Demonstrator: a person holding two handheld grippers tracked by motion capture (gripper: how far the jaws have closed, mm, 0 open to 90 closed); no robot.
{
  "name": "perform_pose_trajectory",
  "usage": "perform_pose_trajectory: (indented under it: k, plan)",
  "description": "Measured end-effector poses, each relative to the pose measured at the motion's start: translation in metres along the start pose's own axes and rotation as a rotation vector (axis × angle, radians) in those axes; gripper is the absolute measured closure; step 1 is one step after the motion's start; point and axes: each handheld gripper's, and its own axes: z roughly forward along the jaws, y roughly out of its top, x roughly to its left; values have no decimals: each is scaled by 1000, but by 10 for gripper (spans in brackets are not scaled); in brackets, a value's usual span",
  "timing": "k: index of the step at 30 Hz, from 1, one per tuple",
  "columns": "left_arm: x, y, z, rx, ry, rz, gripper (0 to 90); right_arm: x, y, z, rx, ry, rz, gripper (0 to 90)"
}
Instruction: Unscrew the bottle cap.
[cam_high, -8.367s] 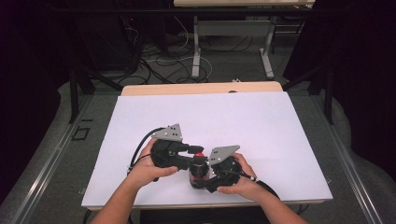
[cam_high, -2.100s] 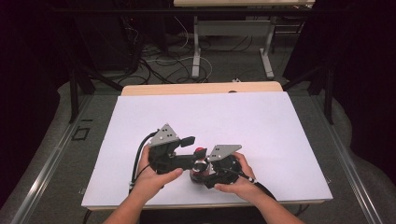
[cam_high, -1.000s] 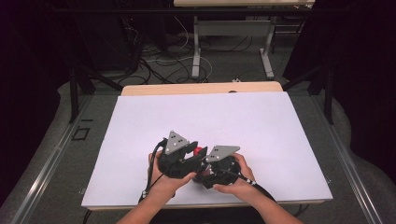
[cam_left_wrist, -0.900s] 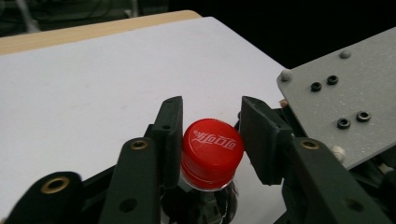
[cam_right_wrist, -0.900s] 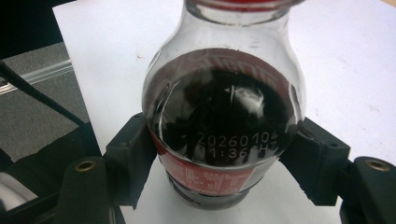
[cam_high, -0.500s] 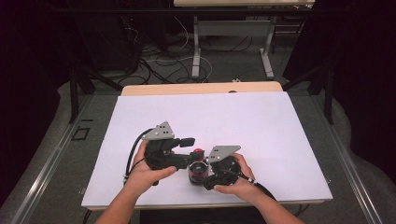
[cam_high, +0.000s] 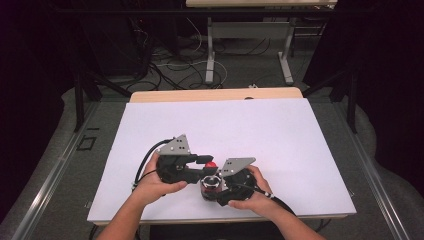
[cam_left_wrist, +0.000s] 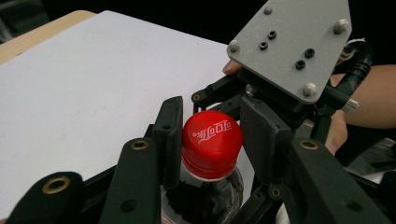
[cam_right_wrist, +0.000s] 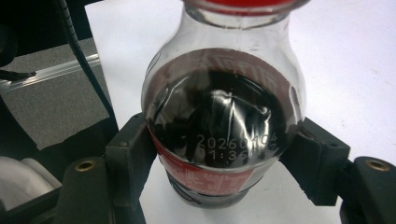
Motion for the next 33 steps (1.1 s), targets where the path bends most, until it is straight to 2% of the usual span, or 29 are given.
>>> perform_pose_trajectory:
  k: [2, 4, 5, 7, 9, 11, 13, 14, 16, 18, 21, 22, 24, 26, 29, 31, 33]
  plan:
    - [-5, 1, 1, 2, 46, -21, 615, 0, 0, 0, -11, -17, 7, 302]
    - [-12, 3, 4, -4, 113, -85, 614, -2, 0, 0, -9, -27, 11, 302]
    - [-15, 3, 6, -4, 150, -100, 614, -2, 0, 0, -1, -29, 20, 302]
    - [-24, 4, 10, -8, 240, -167, 614, -3, -1, 1, -5, -66, 27, 302]
    - [-32, 3, 15, -41, 327, -210, 614, -3, -1, 1, -2, -76, 35, 302]
    - [-39, 3, 19, -52, 375, -233, 615, -4, -2, 1, 3, -78, 40, 302]
    - [-41, 5, 20, -49, 396, -254, 614, -4, -2, 0, 8, -83, 44, 302]
    - [-41, 5, 20, -48, 392, -262, 613, -4, -2, 0, 8, -80, 42, 302]
    - [-38, 6, 17, -47, 359, -264, 606, -4, -1, 0, 5, -77, 41, 301]
    - [-33, 7, 12, -80, 305, -252, 525, -3, -1, 0, -6, -76, 40, 301]
    - [-23, 6, 5, -114, 248, -190, 441, -4, -1, -2, -1, -58, 33, 301]
    - [-19, 6, 3, -111, 226, -167, 423, -4, -1, -2, -3, -53, 34, 301]
    - [-11, 5, -1, -118, 171, -147, 424, -4, 0, -2, -7, -46, 32, 301]
    - [-4, 4, -4, -109, 94, -124, 426, -3, 0, -1, -17, -45, 32, 301]
    - [1, 2, -5, -89, 53, -79, 439, -3, 0, -1, -17, -41, 29, 302]
    - [3, 1, -4, -66, 23, -30, 453, -3, 0, -1, -15, -37, 28, 301]
    - [3, 1, -3, -45, -16, -15, 464, -3, 0, -1, -15, -39, 25, 301]
